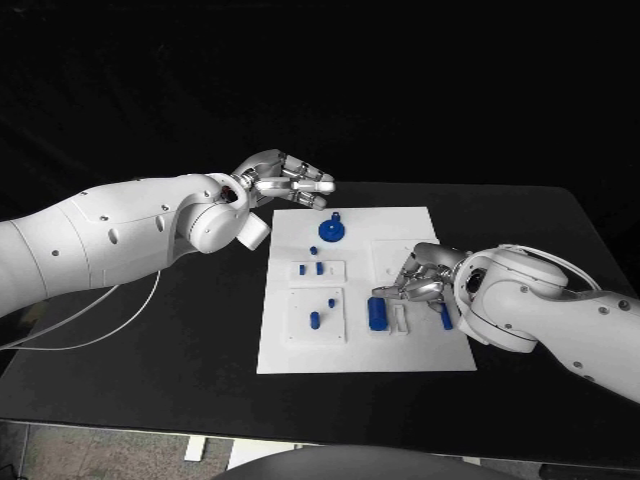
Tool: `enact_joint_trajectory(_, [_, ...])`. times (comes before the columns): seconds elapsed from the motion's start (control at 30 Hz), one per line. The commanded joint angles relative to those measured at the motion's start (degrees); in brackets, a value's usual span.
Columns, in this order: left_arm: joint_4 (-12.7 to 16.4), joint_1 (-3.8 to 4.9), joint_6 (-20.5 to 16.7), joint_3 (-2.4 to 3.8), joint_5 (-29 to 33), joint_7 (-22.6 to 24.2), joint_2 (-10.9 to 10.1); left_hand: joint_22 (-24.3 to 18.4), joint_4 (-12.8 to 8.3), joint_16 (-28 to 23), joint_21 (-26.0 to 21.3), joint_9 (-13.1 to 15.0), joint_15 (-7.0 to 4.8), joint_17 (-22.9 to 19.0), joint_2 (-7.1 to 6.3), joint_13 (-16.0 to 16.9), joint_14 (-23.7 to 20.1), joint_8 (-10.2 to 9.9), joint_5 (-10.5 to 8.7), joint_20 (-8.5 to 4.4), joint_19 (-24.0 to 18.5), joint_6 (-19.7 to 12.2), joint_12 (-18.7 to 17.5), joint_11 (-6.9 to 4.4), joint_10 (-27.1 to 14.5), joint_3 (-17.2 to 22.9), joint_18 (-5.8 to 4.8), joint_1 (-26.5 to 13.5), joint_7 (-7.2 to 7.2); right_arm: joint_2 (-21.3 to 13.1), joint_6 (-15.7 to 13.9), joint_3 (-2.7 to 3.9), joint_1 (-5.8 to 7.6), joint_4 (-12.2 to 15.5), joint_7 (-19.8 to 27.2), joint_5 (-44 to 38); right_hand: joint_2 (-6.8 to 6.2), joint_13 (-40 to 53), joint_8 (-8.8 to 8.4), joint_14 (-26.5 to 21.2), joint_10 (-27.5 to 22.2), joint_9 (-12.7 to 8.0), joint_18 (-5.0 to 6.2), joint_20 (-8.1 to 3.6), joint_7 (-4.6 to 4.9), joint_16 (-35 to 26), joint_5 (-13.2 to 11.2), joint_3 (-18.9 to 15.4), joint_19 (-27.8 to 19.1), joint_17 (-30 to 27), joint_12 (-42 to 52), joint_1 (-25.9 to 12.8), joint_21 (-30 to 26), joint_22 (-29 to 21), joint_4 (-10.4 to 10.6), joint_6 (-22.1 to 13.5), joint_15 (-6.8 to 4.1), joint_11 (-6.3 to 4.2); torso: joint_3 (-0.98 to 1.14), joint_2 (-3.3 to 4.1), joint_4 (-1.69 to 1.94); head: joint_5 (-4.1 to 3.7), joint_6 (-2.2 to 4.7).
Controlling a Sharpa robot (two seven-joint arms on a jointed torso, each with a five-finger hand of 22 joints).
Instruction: Assemble the parts on the task board
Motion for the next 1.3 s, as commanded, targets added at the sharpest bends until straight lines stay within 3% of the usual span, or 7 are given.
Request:
enact_joint_trajectory(0.03, [0.1, 0.06, 0.6, 0.03, -0.1, 0.4, 0.0, -0.1, 0.0, -0.1, -0.1, 0.0, 0.04, 0.0, 0.4, 0.1, -0.4, -0.2, 0.18, 0.3, -0.2, -0.3, -0.1, -0.05, -0.3, -0.3, -0.58, -0.1, 0.12, -0.7, -2.2, 0.17, -0.04, 0.7, 4.6, 3.1, -0.11, 0.1, -0.12, 0.1, 0.0, 0.0, -0.73, -0.32, -0.09, -0.2, -0.1, -0.8, 0.0, 0.1, 0.3, 1.1, -0.1, 3.1, -0.2, -0.5, -0.37, 0.01, -0.01, -0.01, 0.08, -0.03, 0.03])
enact_joint_trajectory(0.33, [0.1, 0.06, 0.6, 0.02, -0.1, 0.4, -0.1, -0.1, 0.0, -0.1, -0.1, 0.0, 0.04, 0.0, 0.4, 0.1, -0.4, -0.2, 0.18, 0.3, -0.2, -0.3, -0.1, -0.05, -0.3, -0.3, -0.58, -0.1, 0.12, -2.0, 2.5, 0.32, -0.59, 2.4, 8.4, 1.4, 4.03, 0.9, 0.14, 0.3, 0.3, 4.1, -0.58, 0.14, -1.23, 0.1, 2.2, -7.7, -0.2, 0.1, 2.4, 12.6, 0.2, 3.3, -10.7, 3.6, -0.29, -0.39, 0.02, 0.02, 0.0, 0.03, -0.03])
enact_joint_trajectory(0.5, [0.1, 0.06, 0.5, 0.01, -0.1, 0.4, -0.1, -0.1, -0.1, -0.1, -0.1, 0.0, 0.04, 0.0, 0.53, 0.1, -0.4, -0.2, 0.19, 0.32, -0.2, -0.3, -0.1, -0.06, -0.3, -0.3, -0.57, 0.0, 0.12, -2.3, 4.9, 0.32, -0.94, 2.9, 9.0, -1.2, 3.7, 3.3, 0.74, 0.3, 0.6, 15.6, -1.11, -0.33, -2.71, 1.0, 2.3, -5.8, -0.4, 0.7, 6.2, 13.4, 1.4, 3.4, -14.9, 5.3, -0.76, -1.14, -0.05, 0.0, 0.02, -0.15, -0.06])
enact_joint_trajectory(0.53, [0.1, 0.06, 0.5, 0.01, -0.1, 0.4, -0.2, -0.1, -0.1, -0.1, -0.1, 0.0, 0.04, 0.0, 0.53, 0.1, -0.4, -0.2, 0.19, 0.32, -0.2, -0.3, -0.1, -0.06, -0.3, -0.3, -0.57, 0.0, 0.12, -2.4, 5.2, 0.32, -1.06, 3.0, 9.1, -1.7, 3.51, 3.4, 0.67, 0.4, 0.7, 22.5, -1.22, -0.44, -3.09, 1.1, 3.5, -6.3, -0.5, 0.9, 6.6, 12.8, 1.8, 3.4, -15.0, 4.3, -0.92, -1.08, -0.05, 0.0, 0.01, -0.1, -0.06])
enact_joint_trajectory(0.7, [0.2, 0.06, 0.5, 0.01, -0.1, 0.4, -0.2, -0.1, -0.1, -0.1, -0.1, 0.0, 0.04, 0.0, 0.53, 0.1, -0.4, -0.2, 0.19, 0.32, -0.2, -0.3, -0.1, -0.06, -0.3, -0.3, -0.57, 0.0, 0.12, -2.3, 5.7, 0.32, -1.52, 3.1, 8.8, -3.8, 3.51, 3.1, -0.03, 0.2, 0.4, 36.7, -1.23, -0.51, -3.35, 1.2, 3.7, -6.4, -0.6, 0.8, 6.9, 12.7, 2.4, 3.5, -14.2, 3.4, -0.98, -1.56, -0.01, 0.0, 0.01, -0.13, -0.07])
enact_joint_trajectory(1.17, [0.2, 0.06, 0.6, 0.01, -0.1, 0.4, -0.2, -0.1, -0.1, -0.1, -0.1, 0.0, 0.04, 0.0, 0.53, 0.1, -0.4, -0.2, 0.19, 0.32, -0.2, -0.3, -0.1, -0.06, -0.3, -0.3, -0.57, 0.0, 0.12, -1.5, 4.0, 0.32, -2.15, 3.1, 5.1, -7.7, 2.87, 5.6, 0.03, 0.3, 2.0, 54.4, -1.47, -1.06, -4.76, 1.9, 2.3, -3.6, -0.1, 0.7, 12.1, 12.0, 4.6, 3.8, -11.8, 4.6, -1.66, -2.34, -0.05, 0.02, 0.09, -0.27, -0.09])
enact_joint_trajectory(1.3, [0.2, 0.06, 0.6, 0.01, -0.2, 0.3, -0.2, -0.1, -0.1, -0.1, -0.1, 0.0, 0.04, 0.0, 0.53, 0.1, -0.4, -0.2, 0.19, 0.32, -0.2, -0.3, -0.1, -0.06, -0.3, -0.3, -0.57, 0.0, 0.12, -1.2, 3.7, 0.31, -2.32, 2.6, 4.3, -9.0, 2.61, 6.5, -0.11, 0.3, 2.4, 56.0, -1.53, -1.15, -4.9, 2.1, 0.1, 1.8, -0.1, 0.6, 13.4, 11.9, 5.4, 3.9, -12.4, 4.8, -1.75, -2.49, -0.06, 0.02, 0.05, -0.29, -0.16])
